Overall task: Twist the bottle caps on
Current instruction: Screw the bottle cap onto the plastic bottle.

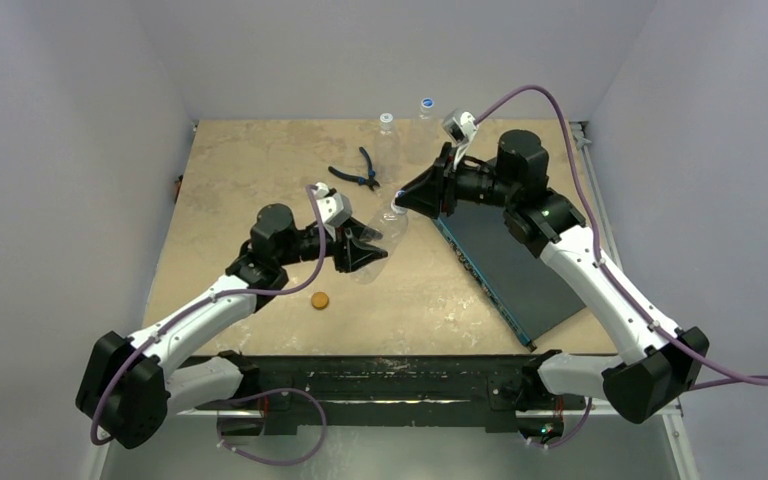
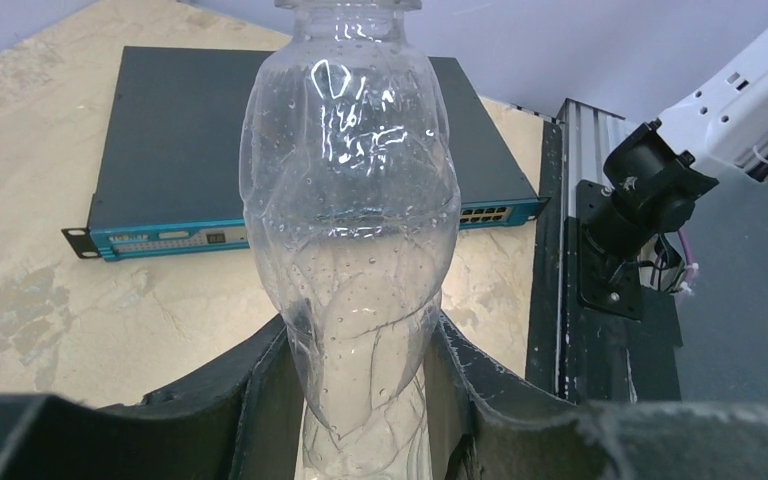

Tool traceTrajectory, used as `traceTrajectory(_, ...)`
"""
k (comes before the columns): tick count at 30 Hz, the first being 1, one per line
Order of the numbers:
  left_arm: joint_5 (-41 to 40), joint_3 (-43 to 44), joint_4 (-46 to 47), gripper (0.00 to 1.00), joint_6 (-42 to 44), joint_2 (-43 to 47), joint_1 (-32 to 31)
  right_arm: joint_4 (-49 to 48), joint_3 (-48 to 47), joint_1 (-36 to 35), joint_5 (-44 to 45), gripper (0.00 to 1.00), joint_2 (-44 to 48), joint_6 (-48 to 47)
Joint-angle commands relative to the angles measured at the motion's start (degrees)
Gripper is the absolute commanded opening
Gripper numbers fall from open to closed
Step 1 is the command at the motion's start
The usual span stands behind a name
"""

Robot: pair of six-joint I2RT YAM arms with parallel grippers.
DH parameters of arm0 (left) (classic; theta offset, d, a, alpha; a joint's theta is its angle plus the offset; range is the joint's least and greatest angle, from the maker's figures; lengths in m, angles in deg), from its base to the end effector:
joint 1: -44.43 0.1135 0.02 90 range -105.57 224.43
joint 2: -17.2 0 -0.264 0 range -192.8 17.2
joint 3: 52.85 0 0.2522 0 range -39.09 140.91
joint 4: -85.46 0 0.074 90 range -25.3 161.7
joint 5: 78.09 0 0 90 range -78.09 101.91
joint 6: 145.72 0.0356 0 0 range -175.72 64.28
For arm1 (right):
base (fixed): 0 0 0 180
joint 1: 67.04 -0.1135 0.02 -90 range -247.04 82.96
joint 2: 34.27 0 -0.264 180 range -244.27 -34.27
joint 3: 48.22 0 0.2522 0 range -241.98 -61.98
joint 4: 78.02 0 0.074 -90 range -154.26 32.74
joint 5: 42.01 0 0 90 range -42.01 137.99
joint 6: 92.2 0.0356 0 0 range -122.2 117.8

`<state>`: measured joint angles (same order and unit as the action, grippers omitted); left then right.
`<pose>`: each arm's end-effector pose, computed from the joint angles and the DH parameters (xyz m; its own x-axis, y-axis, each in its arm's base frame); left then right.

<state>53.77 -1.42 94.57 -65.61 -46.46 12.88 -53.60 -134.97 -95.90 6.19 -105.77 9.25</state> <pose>0.2004 -0.1509 0.2912 -0.2102 -0.0211 -0.9774 0.9353 0.2867 -0.2073 0.2327 0.1554 0.4142 -0.3226 -0.0088 -0.9465 -0.8898 0.3439 0.3001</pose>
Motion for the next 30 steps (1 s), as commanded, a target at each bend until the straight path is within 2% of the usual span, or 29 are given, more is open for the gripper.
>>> traceTrajectory(1, 3.5, 4.8, 5.8, 0.0, 0.3, 0.2, -0.5, 4.8, -0.7, -2.3, -4.5, 0.18, -1.1, -2.8)
traceTrajectory(5, -0.5, 4.6, 9.0, 0.0, -0.5, -0.3, -0.5, 4.2, -0.1, -2.7, -2.9, 0.17, -2.0, -0.5)
traceTrajectory(12, -15.8, 4.7, 13.0, 0.0, 3.6, -1.0, -0.9, 5.3, -0.9, -3.0, 2.4, 0.16, -5.5, 5.2)
traceTrajectory(16, -25.0, 6.3, 12.3, 0.0, 8.4, -2.3, -3.6, 9.5, -3.5, -3.7, 9.7, 0.16, -7.6, 7.8)
traceTrajectory(20, -36.4, 7.1, 15.5, 0.0, 13.1, -4.7, -7.5, 12.8, -5.8, -4.2, 14.8, 0.14, -10.1, 12.8)
traceTrajectory(23, -44.0, 7.8, 17.9, 0.0, 15.4, -7.2, -10.4, 15.8, -8.1, -6.7, 22.1, 0.14, -11.6, 15.3)
traceTrajectory(30, -52.7, 9.7, 24.2, 0.0, 14.2, -13.8, -12.8, 21.4, -12.2, -10.3, 36.1, 0.12, -15.9, 21.6)
